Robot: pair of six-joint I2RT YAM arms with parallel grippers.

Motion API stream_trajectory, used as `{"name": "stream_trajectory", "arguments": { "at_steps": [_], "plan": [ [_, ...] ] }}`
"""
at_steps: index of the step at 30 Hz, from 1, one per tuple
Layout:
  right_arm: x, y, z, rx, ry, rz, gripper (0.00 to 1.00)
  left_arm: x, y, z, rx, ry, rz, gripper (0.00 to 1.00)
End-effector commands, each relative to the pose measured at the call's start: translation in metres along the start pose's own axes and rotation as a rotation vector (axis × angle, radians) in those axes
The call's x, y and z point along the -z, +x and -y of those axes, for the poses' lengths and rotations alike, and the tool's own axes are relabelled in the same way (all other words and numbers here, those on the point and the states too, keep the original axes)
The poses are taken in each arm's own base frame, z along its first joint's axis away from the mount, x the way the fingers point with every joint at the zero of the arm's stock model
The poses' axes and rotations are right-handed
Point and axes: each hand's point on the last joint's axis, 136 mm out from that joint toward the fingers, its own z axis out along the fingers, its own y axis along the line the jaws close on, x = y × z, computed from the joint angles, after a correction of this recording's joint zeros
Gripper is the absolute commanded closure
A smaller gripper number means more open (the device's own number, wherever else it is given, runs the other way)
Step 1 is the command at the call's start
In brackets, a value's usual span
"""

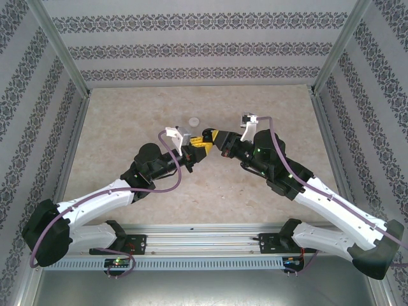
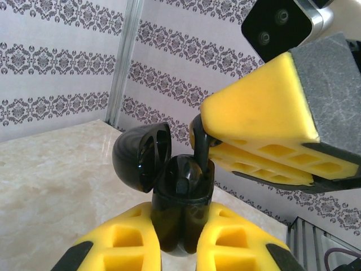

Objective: Insert wireless bluetooth earbuds into charging case

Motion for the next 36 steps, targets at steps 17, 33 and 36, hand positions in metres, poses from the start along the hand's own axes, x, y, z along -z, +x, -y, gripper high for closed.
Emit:
{"name": "stream_trajectory", "arguments": {
  "at_steps": [17,33,36],
  "plan": [
    [0.004,0.008,0.001,-0.001,0.031,-0.037,0.69,-0.001,-0.039,0.012,0.006,0.034,0.144,1.00],
    [0.018,-0.006,-0.009,0.012,0.056,-0.036,0.51,-0.001,-0.032,0.013,0.005,0.039,0.120,1.00],
    [0.027,-0.011,-0.015,0.028,0.056,-0.035,0.50,0.000,-0.029,0.013,0.006,0.040,0.105,1.00]
  ]
}}
